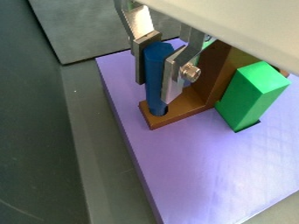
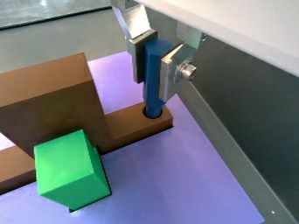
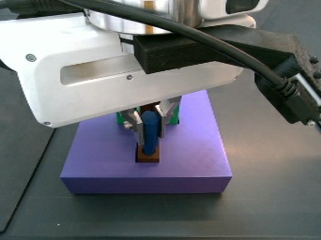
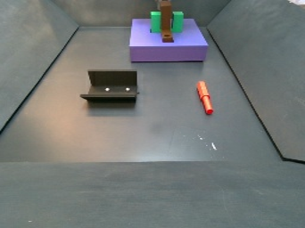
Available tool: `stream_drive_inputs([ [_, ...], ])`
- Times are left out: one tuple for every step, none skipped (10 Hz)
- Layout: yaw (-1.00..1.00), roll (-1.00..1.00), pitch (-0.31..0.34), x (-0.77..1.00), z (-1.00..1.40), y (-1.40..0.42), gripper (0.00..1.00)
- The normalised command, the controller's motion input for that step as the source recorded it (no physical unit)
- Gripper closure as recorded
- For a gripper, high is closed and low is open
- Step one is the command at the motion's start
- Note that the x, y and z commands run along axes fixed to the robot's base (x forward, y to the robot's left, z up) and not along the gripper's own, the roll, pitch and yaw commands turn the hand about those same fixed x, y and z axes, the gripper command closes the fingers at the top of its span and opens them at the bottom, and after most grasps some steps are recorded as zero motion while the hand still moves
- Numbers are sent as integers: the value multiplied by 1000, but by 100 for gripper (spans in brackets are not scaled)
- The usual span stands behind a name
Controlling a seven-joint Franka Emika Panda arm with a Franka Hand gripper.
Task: Pick up the blue object. Move up. Move to above the board. Insert the blue object.
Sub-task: Insert the blue object.
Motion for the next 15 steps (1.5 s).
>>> stream_drive_inputs([
  [180, 64, -63, 286, -351, 51, 100],
  [163, 63, -60, 266, -337, 66, 100],
  [146, 79, -54, 246, -323, 71, 100],
  [131, 76, -50, 220, -314, 86, 100],
  [109, 67, -44, 206, -286, 131, 100],
  [54, 0, -34, 131, -223, 197, 100],
  [0, -51, -27, -9, -143, 171, 100],
  [0, -67, -30, -71, -177, 160, 100],
  [0, -83, -44, 0, -194, 217, 100],
  [0, -29, -27, 0, -177, 331, 100],
  [0, -53, -27, 37, -166, 400, 100],
  [0, -89, -59, 0, -314, 314, 100],
  [0, -97, -77, 0, -406, 211, 100],
  [100, 0, -37, 46, -249, 0, 100],
  [111, -11, -67, 37, -343, -74, 100],
])
